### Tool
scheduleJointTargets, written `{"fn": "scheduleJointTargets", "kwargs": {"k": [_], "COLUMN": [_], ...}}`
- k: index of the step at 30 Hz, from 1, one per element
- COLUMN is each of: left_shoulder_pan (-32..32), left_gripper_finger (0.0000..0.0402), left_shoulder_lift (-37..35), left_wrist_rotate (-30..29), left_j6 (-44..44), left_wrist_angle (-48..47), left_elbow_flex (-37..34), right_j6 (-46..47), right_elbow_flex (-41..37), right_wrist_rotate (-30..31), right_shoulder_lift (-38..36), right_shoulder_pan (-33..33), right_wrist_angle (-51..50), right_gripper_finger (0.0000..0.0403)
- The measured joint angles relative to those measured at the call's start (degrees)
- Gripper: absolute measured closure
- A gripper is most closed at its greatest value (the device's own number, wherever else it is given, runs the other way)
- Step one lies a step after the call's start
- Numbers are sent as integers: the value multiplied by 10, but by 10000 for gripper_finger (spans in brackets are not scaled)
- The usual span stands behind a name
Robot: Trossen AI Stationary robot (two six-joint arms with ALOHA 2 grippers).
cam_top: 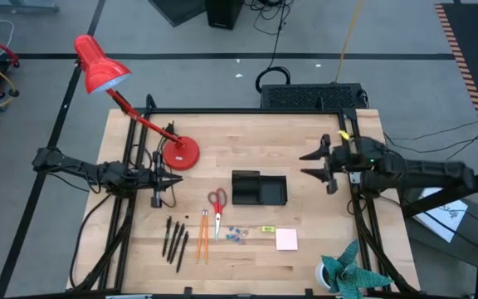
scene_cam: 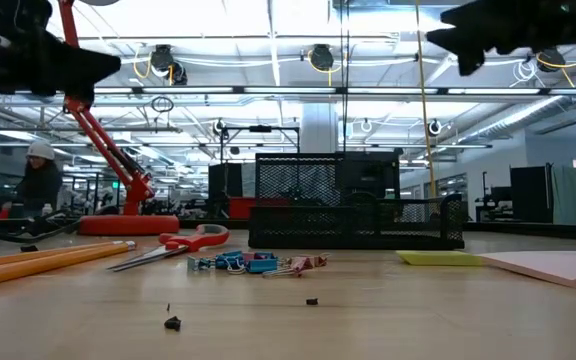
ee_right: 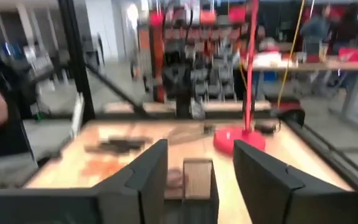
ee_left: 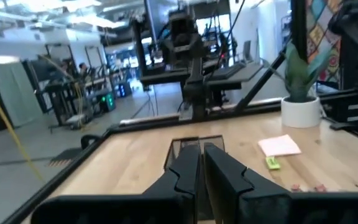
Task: Pick and place office supplies into organizer
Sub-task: Put the pink sticky note into the black desk organizer
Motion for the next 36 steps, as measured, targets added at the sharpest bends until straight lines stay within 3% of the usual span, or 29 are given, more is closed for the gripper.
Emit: {"fn": "scheduleJointTargets", "kwargs": {"k": [5, 11, 17, 23, 36], "left_shoulder_pan": [0, 0, 0, 0, 0], "left_gripper_finger": [369, 369, 369, 369, 369], "left_shoulder_lift": [0, 0, 0, 0, 0], "left_wrist_rotate": [-9, -9, -9, -9, -45], "left_j6": [4, 46, 51, 66, 72], "left_wrist_angle": [6, 35, 46, 46, 65], "left_elbow_flex": [0, 0, 0, 0, 0], "right_j6": [-42, -24, -14, 47, 209], "right_elbow_flex": [102, 205, 245, 308, 330], "right_wrist_rotate": [88, 103, 158, 146, 143], "right_shoulder_lift": [123, 239, 331, 404, 519], "right_shoulder_pan": [74, 126, 174, 219, 289], "right_wrist_angle": [-61, -139, -149, -283, -349], "right_gripper_finger": [195, 175, 170, 163, 83]}}
